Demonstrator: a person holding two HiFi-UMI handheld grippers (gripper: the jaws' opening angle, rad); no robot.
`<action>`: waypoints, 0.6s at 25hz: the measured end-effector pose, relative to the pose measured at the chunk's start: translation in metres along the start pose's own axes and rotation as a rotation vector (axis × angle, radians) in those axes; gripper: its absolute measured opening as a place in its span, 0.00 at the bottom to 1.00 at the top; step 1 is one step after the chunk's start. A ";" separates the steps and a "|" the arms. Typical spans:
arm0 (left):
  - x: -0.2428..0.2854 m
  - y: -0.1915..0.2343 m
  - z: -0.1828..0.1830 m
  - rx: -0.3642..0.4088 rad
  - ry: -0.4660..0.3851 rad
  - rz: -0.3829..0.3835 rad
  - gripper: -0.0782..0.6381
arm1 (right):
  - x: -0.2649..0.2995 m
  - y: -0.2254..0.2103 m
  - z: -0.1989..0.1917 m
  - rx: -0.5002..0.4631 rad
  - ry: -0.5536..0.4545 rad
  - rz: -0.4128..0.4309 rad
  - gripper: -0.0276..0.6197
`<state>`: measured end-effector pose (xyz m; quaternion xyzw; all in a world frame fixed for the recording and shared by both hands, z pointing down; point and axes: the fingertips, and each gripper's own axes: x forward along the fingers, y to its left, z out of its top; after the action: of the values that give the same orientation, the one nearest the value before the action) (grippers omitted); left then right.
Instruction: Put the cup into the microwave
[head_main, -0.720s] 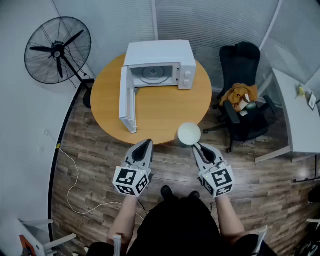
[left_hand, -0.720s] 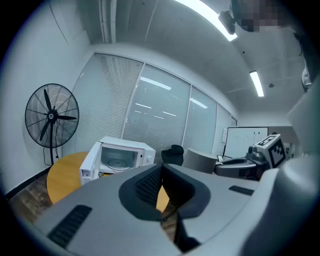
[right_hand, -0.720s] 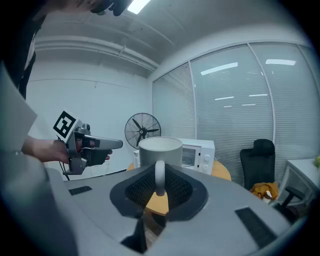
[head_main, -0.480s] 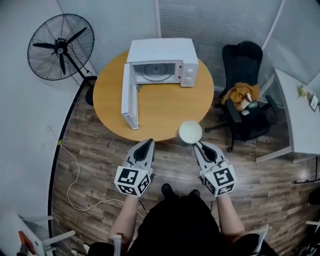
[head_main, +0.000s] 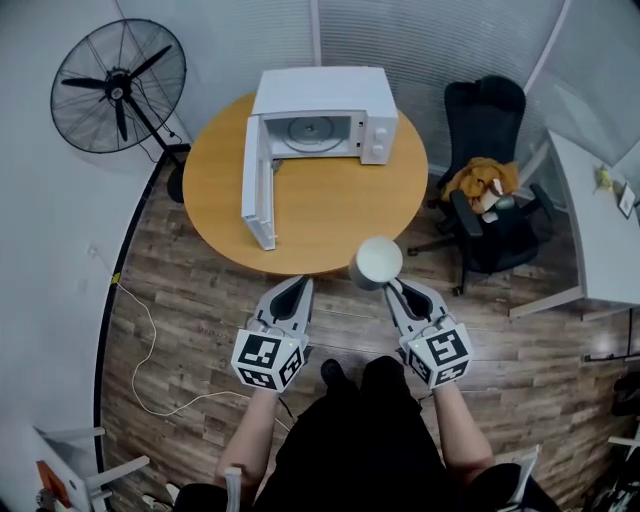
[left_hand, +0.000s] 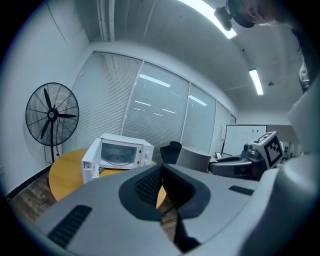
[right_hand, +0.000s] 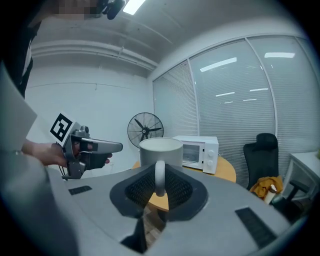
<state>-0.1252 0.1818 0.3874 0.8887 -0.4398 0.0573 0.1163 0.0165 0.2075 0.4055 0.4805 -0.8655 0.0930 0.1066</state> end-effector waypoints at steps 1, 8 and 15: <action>0.001 -0.001 -0.001 0.001 0.004 -0.002 0.10 | 0.001 0.001 -0.001 -0.006 0.002 0.001 0.13; 0.015 0.005 -0.011 -0.006 0.033 0.000 0.10 | 0.013 -0.010 -0.004 -0.006 0.000 0.016 0.12; 0.050 0.013 -0.011 -0.020 0.039 0.045 0.10 | 0.043 -0.042 0.007 -0.022 -0.015 0.048 0.12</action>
<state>-0.1053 0.1392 0.4103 0.8761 -0.4578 0.0730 0.1324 0.0289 0.1488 0.4134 0.4591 -0.8785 0.0826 0.1030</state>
